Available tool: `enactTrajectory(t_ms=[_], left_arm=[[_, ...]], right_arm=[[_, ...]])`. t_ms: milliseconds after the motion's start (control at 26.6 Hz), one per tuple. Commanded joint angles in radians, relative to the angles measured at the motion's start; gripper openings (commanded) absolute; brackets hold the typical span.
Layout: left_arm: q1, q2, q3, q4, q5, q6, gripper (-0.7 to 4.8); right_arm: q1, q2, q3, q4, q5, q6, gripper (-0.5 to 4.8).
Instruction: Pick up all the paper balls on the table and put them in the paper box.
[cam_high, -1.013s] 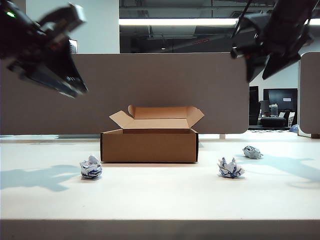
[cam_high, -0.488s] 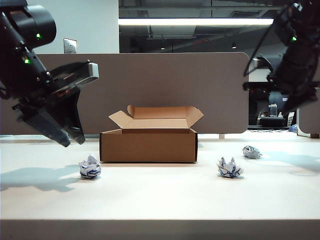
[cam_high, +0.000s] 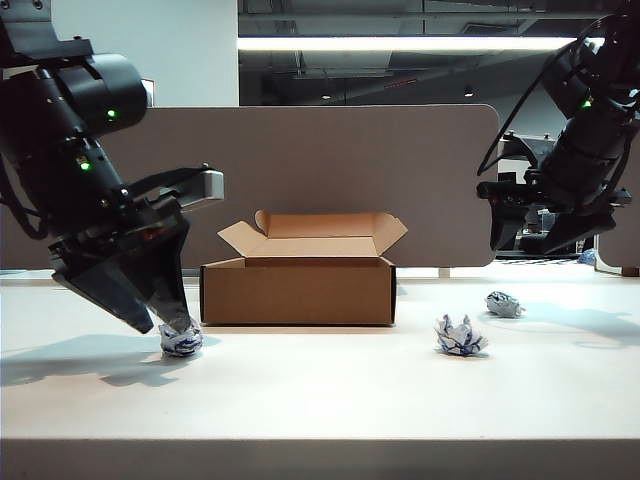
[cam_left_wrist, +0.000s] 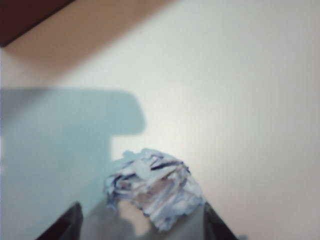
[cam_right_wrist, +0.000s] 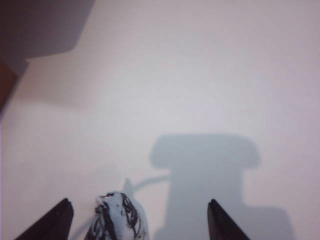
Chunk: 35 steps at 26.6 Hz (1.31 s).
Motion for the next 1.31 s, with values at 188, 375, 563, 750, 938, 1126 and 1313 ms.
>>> enactTrajectory(t_ms=[188,375,563,750,938,1126,1313], left_arm=[[-0.016,0.016,0.002,0.109,-0.028,-0.001,3.06],[-0.016,0.044,0.002,0.109,-0.025,-0.003,3.06],[-0.018,0.080,0.002,0.098,-0.025,-0.019,3.06],[-0.018,0.084,0.002,0.101,-0.025,-0.020,3.03],[-0.018,0.084,0.002,0.082,-0.024,-0.023,2.62],[-0.018,0.084,0.002,0.069,-0.024,-0.023,2.36],[-0.018,0.084,0.002,0.069,-0.024,-0.024,2.07]], right_arm=[[-0.001,0.015,0.005,0.028,0.001,-0.021,3.73],[-0.001,0.031,0.005,0.039,-0.036,-0.021,3.73],[-0.001,0.046,0.005,0.058,-0.061,-0.021,3.73],[-0.001,0.060,0.005,0.079,-0.080,-0.021,3.73],[-0.001,0.090,0.006,0.074,-0.080,-0.021,3.73],[0.000,0.134,0.006,0.071,-0.102,-0.020,3.67],[0.000,0.152,0.006,0.074,-0.101,-0.021,3.55]])
